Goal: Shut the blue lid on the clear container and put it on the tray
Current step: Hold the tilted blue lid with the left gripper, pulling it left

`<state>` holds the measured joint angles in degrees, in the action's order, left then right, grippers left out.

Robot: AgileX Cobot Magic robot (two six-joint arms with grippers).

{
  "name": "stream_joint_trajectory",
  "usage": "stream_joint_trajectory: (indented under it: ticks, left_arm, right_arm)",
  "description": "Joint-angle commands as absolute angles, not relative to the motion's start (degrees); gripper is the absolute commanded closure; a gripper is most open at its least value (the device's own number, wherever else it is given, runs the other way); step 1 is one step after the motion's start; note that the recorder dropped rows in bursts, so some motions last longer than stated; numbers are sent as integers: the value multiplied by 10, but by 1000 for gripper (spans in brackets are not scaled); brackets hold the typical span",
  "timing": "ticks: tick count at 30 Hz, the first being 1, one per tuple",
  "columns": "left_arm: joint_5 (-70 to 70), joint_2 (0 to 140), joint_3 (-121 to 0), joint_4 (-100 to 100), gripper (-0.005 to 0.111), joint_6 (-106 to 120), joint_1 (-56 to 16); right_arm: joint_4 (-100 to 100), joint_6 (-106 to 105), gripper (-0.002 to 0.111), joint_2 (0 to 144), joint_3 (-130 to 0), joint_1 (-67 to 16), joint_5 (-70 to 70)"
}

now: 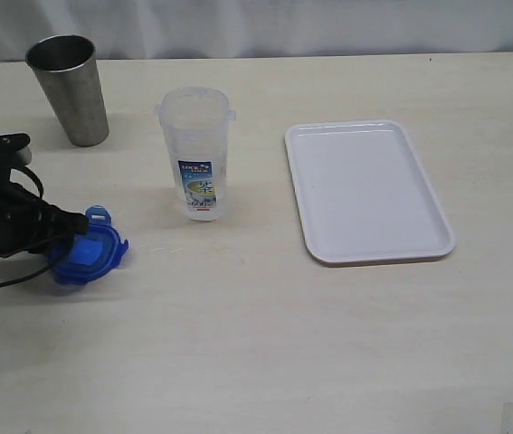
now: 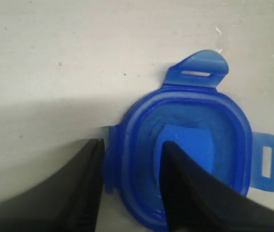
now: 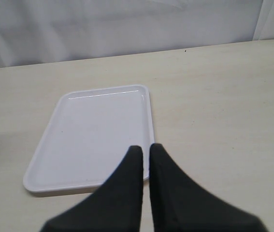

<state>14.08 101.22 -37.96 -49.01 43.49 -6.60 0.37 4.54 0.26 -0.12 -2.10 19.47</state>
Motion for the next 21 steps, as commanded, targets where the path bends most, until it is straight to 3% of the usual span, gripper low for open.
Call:
stream_joint_trajectory:
  ticks: [1,21]
  left_arm:
    - [153,1009,-386,-470,71,433,-66]
    - [147,1009,-391,-384,71,429,-66]
  right_arm:
    - [6,47,104,0,0,-21,196]
    - [6,47,104,0,0,-21,196]
